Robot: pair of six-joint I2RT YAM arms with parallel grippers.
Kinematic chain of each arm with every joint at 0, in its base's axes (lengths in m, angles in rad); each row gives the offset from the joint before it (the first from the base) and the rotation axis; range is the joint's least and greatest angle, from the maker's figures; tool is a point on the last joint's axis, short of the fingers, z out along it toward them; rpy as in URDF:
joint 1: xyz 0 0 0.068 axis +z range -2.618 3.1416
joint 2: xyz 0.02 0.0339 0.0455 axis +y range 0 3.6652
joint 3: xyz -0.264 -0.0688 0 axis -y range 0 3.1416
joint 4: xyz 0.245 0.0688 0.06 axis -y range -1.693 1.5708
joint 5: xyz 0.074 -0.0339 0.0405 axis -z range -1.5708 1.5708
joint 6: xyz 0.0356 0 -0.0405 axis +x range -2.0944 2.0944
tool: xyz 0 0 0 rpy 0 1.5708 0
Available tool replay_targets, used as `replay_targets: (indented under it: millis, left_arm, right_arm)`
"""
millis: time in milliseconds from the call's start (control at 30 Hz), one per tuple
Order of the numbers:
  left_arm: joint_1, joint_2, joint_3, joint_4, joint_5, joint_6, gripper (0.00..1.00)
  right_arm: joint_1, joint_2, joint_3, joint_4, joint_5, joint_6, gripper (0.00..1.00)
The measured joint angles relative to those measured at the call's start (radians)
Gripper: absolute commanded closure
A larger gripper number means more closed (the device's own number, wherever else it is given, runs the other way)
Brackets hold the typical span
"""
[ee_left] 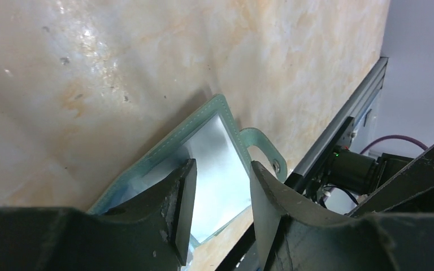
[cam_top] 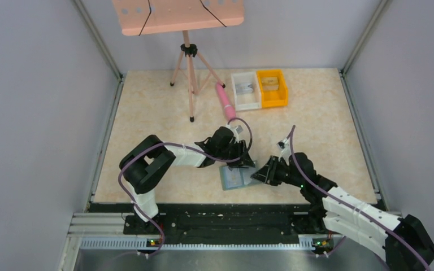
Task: Take the credit cards out of the card holder
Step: Open the card holder at the center of the board.
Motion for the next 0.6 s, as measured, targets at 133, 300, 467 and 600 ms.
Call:
replay_targets:
  millis: [133,300,467,600]
  left_arm:
    - [0.007,-0.008,0.01,-0.047,-0.015,0.014,0.54]
    - [0.033,-0.09,0.046,-0.163,-0.057,0.053,0.53]
    - [0.073,-0.259,0.081,-0.314,-0.159,0.122,0.52]
    - [0.079,-0.369,0.069,-0.389,-0.227,0.151,0.52]
  right_arm:
    - [0.0,0.098,0.0,0.061,-0.001,0.016,0.78]
    - [0.0,0.127,-0.043,0.12,0.058,0.036,0.77]
    - [0.0,0.092,-0.124,0.1,0.142,0.047,0.78]
    - [0.0,0.079,-0.128,0.058,0.206,0.048,0.77]
